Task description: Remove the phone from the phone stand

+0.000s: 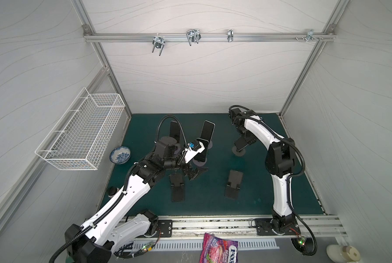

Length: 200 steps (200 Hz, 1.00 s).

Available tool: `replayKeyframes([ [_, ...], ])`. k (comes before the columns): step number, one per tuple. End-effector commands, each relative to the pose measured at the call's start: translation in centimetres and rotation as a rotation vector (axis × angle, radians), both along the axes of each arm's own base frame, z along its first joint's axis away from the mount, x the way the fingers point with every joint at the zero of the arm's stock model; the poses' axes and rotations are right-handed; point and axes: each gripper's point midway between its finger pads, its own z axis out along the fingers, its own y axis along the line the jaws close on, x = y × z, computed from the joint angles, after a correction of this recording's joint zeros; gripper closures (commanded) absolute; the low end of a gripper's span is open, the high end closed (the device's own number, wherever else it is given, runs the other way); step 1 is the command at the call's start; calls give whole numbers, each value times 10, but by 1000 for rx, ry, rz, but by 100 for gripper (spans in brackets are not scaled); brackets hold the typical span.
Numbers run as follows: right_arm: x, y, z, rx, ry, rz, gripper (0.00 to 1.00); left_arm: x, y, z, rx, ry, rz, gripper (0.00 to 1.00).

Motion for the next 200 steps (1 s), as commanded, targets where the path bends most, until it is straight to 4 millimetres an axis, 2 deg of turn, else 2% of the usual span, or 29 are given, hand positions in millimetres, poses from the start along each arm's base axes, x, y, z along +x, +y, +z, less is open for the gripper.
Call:
replayKeyframes([
  [1, -5, -9, 2, -26, 6, -19, 21, 0, -4, 4, 4, -35, -22, 2],
  [200, -3, -12, 15, -37, -44, 15, 24, 1, -5, 0, 27, -35, -20, 2],
])
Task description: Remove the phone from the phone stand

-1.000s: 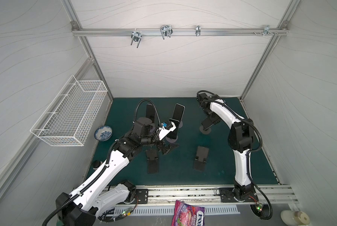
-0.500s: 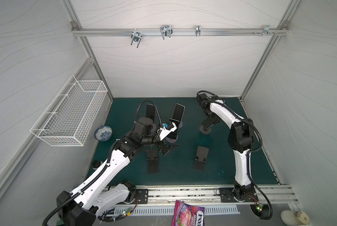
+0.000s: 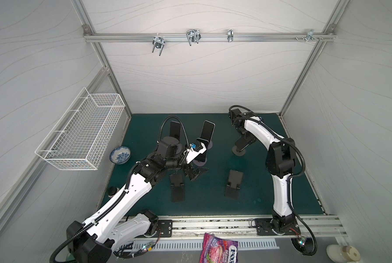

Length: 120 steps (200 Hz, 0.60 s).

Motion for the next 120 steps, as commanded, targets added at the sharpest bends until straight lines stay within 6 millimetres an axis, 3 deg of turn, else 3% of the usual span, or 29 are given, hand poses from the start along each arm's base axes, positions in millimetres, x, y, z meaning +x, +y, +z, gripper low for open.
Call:
replayKeyframes([
  [1, -8, -10, 17, -13, -20, -9, 24, 0, -2, 7, 1, -36, -15, 2],
  [120, -6, -12, 23, -16, -44, -2, 26, -3, -3, 7, 5, -44, -23, 2],
])
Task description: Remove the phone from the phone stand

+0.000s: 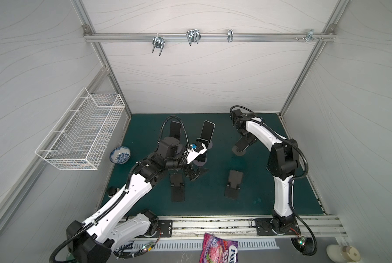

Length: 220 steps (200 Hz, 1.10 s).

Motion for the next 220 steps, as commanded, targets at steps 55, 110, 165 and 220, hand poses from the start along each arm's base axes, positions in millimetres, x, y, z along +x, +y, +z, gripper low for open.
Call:
replayKeyframes([
  [55, 2, -8, 24, -11, -54, -15, 27, -2, -1, 9, 2, -47, -17, 2],
  [110, 3, -9, 26, -13, -62, -12, 27, -3, -1, 8, 6, -47, -19, 2],
  [165, 4, -10, 33, -16, -85, -7, 27, -4, -2, 6, 10, -46, -24, 2],
  [220, 1, -10, 38, -5, -100, -2, 27, -3, -3, 4, 20, -45, -25, 2],
])
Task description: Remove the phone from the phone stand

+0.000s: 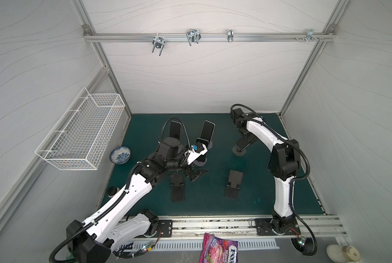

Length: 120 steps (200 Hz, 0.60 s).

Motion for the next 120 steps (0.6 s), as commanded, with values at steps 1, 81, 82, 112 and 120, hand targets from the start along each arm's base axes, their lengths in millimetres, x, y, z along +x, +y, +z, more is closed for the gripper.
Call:
replayKeyframes([
  [1, -3, -10, 27, -7, -67, -21, 27, -1, -2, 6, 5, -35, -20, 2],
  [81, -5, -11, 45, 16, -113, -4, 27, 1, -2, 5, 7, -35, -7, 2],
  [82, -5, -12, 44, 14, -112, -4, 27, 1, -2, 5, 7, -35, -7, 2],
  [112, -5, -12, 52, 26, -138, 12, 28, 2, -3, 4, 4, -30, -9, 2],
  [120, -6, -13, 54, 29, -140, 17, 28, 2, -4, 4, 3, -29, -9, 2],
])
